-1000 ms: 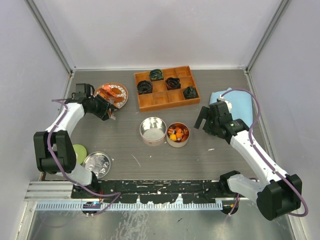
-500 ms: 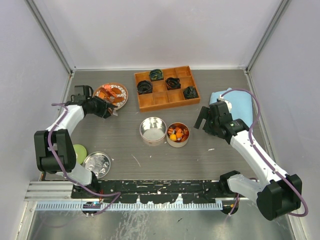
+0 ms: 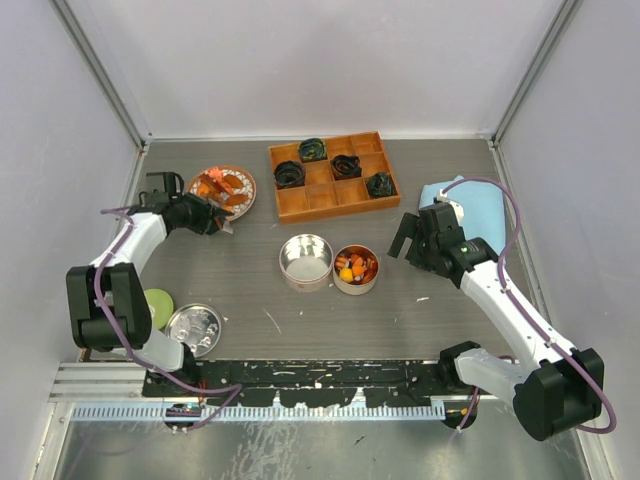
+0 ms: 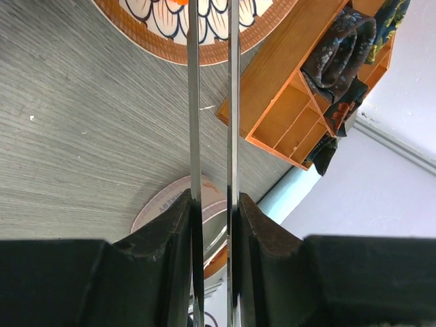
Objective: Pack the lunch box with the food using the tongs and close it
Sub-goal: Pick up the fake food from the plate, then place the fake food in the packing box.
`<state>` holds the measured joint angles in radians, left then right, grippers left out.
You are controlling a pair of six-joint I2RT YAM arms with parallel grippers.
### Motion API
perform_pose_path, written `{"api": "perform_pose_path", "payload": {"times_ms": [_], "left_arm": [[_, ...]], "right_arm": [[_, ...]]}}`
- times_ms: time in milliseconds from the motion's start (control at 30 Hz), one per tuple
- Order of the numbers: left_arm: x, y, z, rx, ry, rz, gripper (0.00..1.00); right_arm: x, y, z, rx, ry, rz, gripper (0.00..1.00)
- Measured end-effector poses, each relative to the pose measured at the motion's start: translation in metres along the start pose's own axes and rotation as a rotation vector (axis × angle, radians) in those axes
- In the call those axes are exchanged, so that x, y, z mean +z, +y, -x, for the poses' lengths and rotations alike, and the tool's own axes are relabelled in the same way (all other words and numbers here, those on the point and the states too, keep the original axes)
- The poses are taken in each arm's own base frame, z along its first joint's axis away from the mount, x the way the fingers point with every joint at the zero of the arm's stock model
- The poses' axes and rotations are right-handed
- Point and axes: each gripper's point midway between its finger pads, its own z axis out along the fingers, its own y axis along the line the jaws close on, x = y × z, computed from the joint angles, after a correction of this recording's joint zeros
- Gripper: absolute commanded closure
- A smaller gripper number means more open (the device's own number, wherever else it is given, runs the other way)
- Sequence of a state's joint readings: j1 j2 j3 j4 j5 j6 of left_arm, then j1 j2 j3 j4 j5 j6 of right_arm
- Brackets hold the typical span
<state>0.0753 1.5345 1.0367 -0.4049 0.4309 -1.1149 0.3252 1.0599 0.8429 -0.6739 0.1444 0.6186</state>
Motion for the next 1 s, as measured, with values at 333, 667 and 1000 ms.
{"api": "perform_pose_path", "payload": {"times_ms": [333,667,1000], "left_arm": [[-0.032,-0.012,-0.005,0.087,-0.032,-0.040,0.79],[-0.062,-0.027,-0.033,0.286,0.060,-0.095,0.78],[-0.092,-0.031,-0.135,0.621,0.317,-0.187,0.77]], "right_arm": [[0.000,0.000,0.000,0.000,0.000,0.000,0.00],[0.000,0.000,0.000,0.001,0.000,0.001,0.00],[0.000,0.002,-0.001,0.006,0.007,0.010,0.00]]}}
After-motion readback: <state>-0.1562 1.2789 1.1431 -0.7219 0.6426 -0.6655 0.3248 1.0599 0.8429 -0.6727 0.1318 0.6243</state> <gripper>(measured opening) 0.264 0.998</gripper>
